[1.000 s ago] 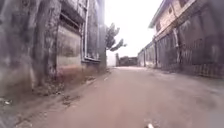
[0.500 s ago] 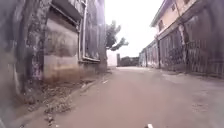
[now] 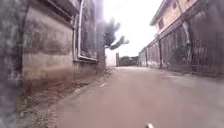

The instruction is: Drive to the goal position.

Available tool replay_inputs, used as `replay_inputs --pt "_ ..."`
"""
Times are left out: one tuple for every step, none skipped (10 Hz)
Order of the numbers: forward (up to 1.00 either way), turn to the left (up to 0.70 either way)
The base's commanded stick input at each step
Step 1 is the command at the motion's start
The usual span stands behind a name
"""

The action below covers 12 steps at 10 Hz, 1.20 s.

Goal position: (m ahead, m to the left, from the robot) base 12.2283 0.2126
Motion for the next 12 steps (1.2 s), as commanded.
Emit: replay_inputs --pt "1.0 -0.18" --pt "1.0 0.0" --pt "1.0 0.0" --pt "1.0 -0.29" --pt "1.0 -0.07" --pt "1.0 0.0" --pt "1.0 0.0" --pt "1.0 0.0" --pt "1.0 0.0" --pt "1.0 0.0" --pt "1.0 -0.09" --pt "1.0 -0.26"
